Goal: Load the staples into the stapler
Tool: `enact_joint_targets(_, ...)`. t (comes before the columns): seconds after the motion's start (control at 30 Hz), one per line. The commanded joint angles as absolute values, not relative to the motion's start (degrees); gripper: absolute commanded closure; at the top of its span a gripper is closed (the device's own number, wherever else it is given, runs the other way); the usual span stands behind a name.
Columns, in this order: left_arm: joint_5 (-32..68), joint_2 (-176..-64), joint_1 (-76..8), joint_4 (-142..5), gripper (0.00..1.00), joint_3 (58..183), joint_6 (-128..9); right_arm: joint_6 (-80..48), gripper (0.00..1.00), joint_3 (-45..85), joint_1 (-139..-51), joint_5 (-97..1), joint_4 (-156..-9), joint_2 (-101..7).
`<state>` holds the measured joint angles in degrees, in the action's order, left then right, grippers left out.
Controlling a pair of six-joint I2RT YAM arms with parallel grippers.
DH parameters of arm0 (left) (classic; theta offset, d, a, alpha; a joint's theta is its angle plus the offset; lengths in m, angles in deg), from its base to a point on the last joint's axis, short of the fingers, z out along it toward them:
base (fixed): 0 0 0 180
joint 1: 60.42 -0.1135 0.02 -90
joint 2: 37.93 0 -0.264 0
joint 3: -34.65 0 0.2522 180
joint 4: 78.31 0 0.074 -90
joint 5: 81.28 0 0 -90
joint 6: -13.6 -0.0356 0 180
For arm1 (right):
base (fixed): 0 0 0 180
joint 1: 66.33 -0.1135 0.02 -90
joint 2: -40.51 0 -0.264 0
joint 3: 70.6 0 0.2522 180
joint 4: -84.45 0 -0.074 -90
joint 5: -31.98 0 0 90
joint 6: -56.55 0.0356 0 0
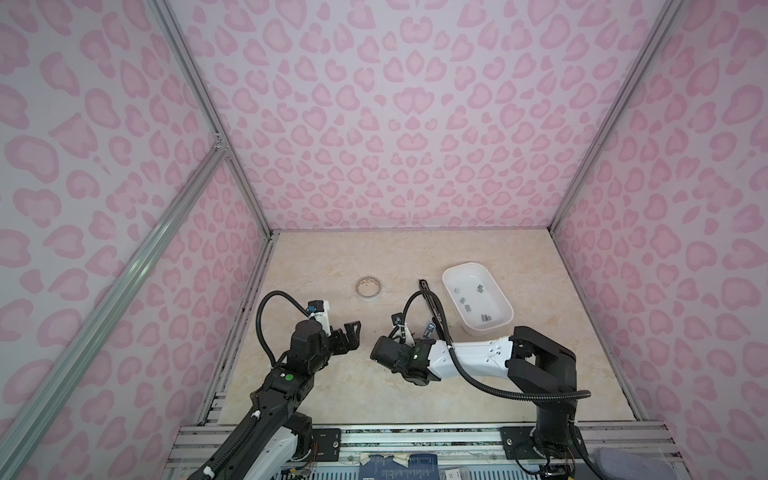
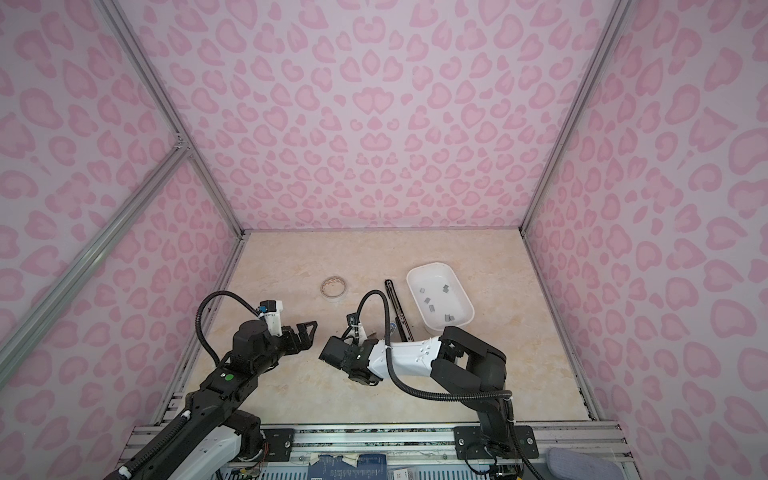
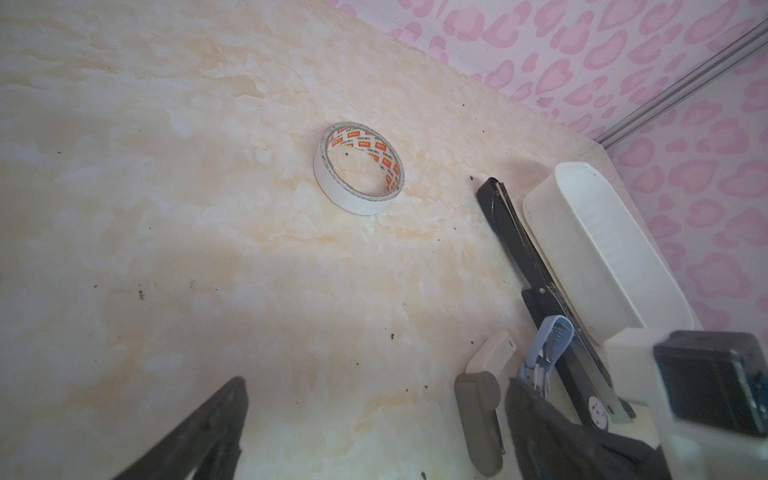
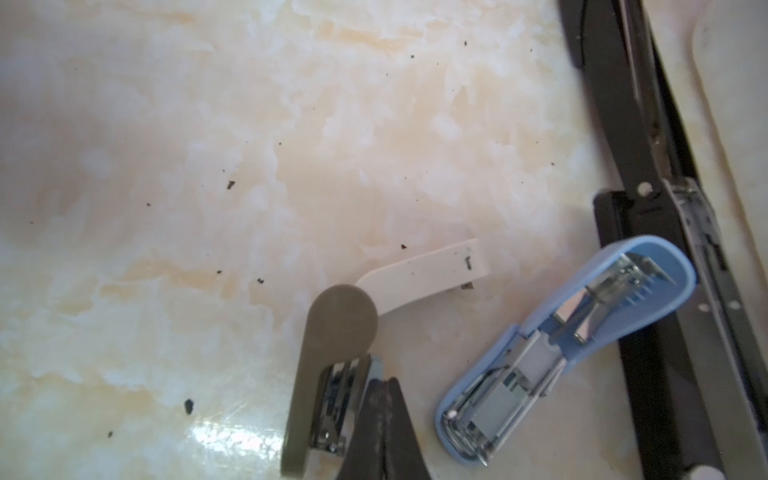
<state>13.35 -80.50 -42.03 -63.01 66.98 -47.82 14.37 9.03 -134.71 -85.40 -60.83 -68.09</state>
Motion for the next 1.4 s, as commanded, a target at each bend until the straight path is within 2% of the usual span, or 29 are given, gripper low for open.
enact_joint_targets(0.0,14.20,-80.87,-42.11,-65.96,0.02,66.98,-47.66,14.21,0.90,7.70,-134.38,-86.05,-63.93,-67.41)
enact_joint_targets(0.23,14.20,-80.56,-42.04,-65.90,0.02,67.04,-47.64,14.02,0.81,6.27,-133.44,-83.70,-67.05,-67.66)
enact_joint_targets(0.5,14.26,-80.56,-42.08,-65.96,0.02,66.98,-47.66,13.89,0.79,6.27,-133.04,-83.09,-67.81,-68.59)
enact_joint_targets(0.63,14.18,-80.65,-42.01,-66.02,0.02,67.00,-47.74,14.10,0.80,6.27,-132.86,-82.72,-67.55,-69.09)
enact_joint_targets(0.8,14.15,-80.56,-42.02,-65.96,0.02,66.98,-47.75,14.67,0.88,5.42,-132.86,-83.05,-67.02,-68.59)
enact_joint_targets(1.13,14.13,-80.39,-42.03,-65.85,0.02,67.00,-47.73,14.98,0.85,5.02,-132.89,-81.67,-67.89,-68.87)
enact_joint_targets(1.37,14.08,-80.38,-42.05,-65.87,0.02,66.93,-47.65,14.85,0.91,4.69,-132.86,-81.81,-68.03,-67.87)
